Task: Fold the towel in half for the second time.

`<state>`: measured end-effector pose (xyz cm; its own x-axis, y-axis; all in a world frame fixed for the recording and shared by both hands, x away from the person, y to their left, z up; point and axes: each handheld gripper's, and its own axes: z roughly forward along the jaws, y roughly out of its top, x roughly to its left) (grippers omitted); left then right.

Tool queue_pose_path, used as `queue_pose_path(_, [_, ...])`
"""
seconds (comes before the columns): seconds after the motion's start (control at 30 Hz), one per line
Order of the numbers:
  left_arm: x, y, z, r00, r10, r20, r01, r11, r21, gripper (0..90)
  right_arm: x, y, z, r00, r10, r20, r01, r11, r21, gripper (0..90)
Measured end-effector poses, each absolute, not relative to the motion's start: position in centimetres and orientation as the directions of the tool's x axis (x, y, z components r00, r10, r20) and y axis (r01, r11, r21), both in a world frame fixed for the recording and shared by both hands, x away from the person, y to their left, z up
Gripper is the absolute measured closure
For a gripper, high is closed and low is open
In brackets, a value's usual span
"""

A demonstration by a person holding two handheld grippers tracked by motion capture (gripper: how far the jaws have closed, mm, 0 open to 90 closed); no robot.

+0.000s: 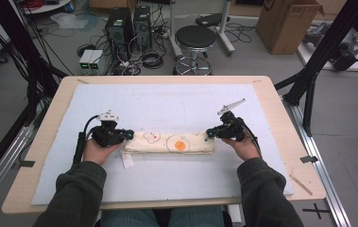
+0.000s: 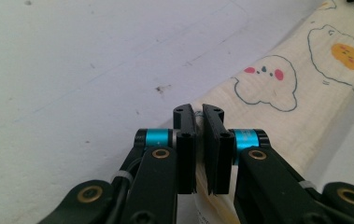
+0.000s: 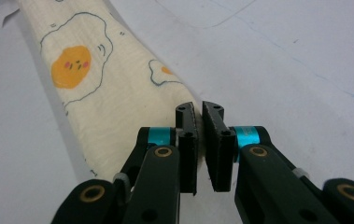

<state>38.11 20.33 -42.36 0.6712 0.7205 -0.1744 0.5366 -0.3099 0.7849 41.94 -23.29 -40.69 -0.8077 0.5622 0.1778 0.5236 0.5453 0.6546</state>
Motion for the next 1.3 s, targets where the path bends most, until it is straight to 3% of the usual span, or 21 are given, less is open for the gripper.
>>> queue_pose_path(0.93, [41.3, 20.3, -43.6, 0.589, 0.795, -0.144, 0.559, -0.273, 0.783, 82.7, 45.8, -21.9, -42.1, -0.746, 0.645, 0.163, 0.577, 0.506, 0.641, 83.5])
queue_pose_path(1.1, [41.2, 20.8, -43.3, 0.568, 0.808, -0.155, 0.565, -0.246, 0.788, 69.6, 45.8, -22.1, -42.0, -0.742, 0.650, 0.164, 0.574, 0.490, 0.656, 70.1])
queue_pose_path(1.3, [40.6, 21.5, -42.2, 0.572, 0.804, -0.160, 0.542, -0.225, 0.810, 64.1, 45.2, -22.8, -40.9, -0.739, 0.647, 0.190, 0.562, 0.435, 0.703, 59.2])
